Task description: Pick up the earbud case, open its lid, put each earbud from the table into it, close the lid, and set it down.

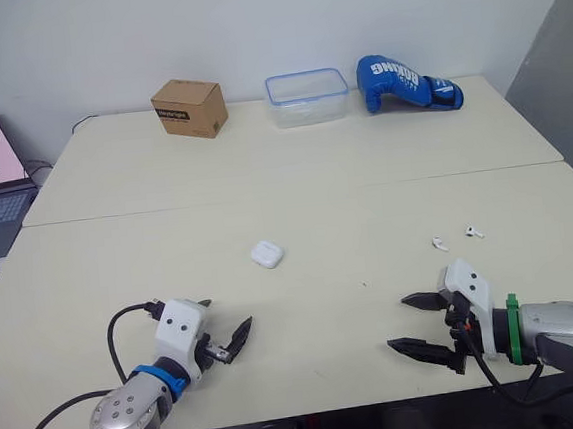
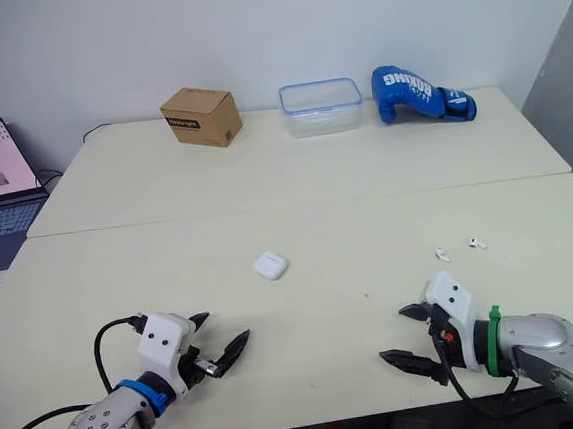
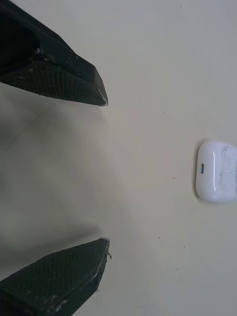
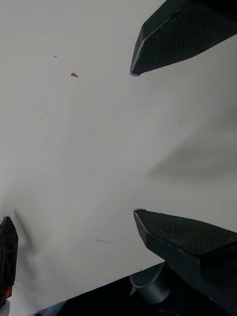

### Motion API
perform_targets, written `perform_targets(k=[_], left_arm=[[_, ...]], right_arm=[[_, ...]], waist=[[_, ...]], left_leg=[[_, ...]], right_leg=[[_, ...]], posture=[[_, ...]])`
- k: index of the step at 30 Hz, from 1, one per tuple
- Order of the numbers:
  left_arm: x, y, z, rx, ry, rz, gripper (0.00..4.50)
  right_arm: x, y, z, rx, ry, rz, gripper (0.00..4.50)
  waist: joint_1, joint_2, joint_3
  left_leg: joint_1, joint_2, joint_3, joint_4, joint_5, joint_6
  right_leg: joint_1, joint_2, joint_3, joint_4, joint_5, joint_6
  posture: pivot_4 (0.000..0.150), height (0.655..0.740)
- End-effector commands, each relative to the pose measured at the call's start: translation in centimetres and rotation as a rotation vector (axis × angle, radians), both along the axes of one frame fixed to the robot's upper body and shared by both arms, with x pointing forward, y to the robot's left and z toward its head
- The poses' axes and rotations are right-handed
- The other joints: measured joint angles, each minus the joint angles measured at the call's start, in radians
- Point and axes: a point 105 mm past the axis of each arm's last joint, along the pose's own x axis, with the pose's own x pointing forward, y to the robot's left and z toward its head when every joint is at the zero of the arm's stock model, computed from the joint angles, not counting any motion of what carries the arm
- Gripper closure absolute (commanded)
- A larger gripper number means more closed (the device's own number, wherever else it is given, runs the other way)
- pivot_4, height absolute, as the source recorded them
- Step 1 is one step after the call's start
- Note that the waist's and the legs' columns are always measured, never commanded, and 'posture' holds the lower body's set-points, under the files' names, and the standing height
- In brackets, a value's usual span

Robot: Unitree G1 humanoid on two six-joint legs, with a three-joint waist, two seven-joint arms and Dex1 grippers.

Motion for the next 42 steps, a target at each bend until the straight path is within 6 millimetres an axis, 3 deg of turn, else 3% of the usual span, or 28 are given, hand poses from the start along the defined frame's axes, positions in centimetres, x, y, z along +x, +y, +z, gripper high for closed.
perform_targets(k=[1, 15, 17, 22, 26, 32, 42], left_arm=[[0.0, -0.6, 0.8, 0.006, -0.034, -0.030, 0.03], [0.2, -0.7, 0.5, 0.017, -0.020, -0.048, 0.03], [0.6, -0.9, 1.2, -0.005, -0.040, -0.070, 0.03], [2.6, -2.0, 4.0, -0.087, -0.125, -0.148, 0.03], [4.5, -2.7, 5.1, -0.085, -0.186, -0.177, 0.03], [6.8, -3.4, 4.1, -0.095, -0.204, -0.200, 0.03], [9.2, -3.8, 2.2, -0.100, -0.162, -0.219, 0.03]], right_arm=[[-0.3, 0.4, 0.7, 0.003, -0.029, 0.034, 0.00], [-0.5, -0.3, 0.3, -0.006, -0.028, 0.038, 0.00], [-0.6, -0.2, 0.7, -0.005, -0.028, 0.073, 0.00], [1.3, -0.7, 3.3, -0.039, -0.141, 0.116, 0.00], [2.4, -0.8, 5.3, -0.066, -0.221, 0.178, 0.00], [3.0, -0.4, 6.6, -0.085, -0.278, 0.241, 0.00], [2.8, -0.1, 6.4, -0.086, -0.287, 0.257, 0.00]], waist=[[0.000, 0.000, 0.000], [-0.001, 0.000, 0.000], [0.000, 0.000, 0.000], [-0.001, 0.000, 0.000], [-0.002, 0.000, 0.000], [-0.002, 0.000, 0.000], [-0.002, 0.000, 0.000]], left_leg=[[0.000, 0.000, 0.000, 0.000, 0.000, 0.000], [0.000, 0.000, 0.000, 0.000, 0.000, 0.000], [0.000, 0.000, 0.000, 0.000, 0.000, 0.000], [0.001, 0.000, 0.000, 0.000, 0.000, 0.000], [0.001, 0.000, 0.000, 0.000, 0.000, 0.000], [0.000, 0.000, 0.000, 0.000, 0.002, -0.003], [0.000, 0.000, -0.001, 0.001, 0.002, -0.004]], right_leg=[[0.000, 0.000, 0.000, 0.000, 0.000, 0.000], [0.000, 0.000, 0.000, 0.000, 0.000, 0.000], [0.000, 0.000, 0.000, 0.000, 0.000, 0.000], [0.001, 0.000, 0.000, 0.001, 0.000, 0.000], [0.001, 0.000, -0.001, 0.000, 0.000, 0.000], [0.001, 0.000, -0.001, -0.001, 0.000, 0.000], [0.000, 0.000, -0.001, 0.000, 0.000, 0.000]], posture=[[0.150, 0.7307], [0.150, 0.7307], [0.150, 0.7307], [0.150, 0.7307], [0.150, 0.7307], [0.150, 0.7307], [0.150, 0.7307]])
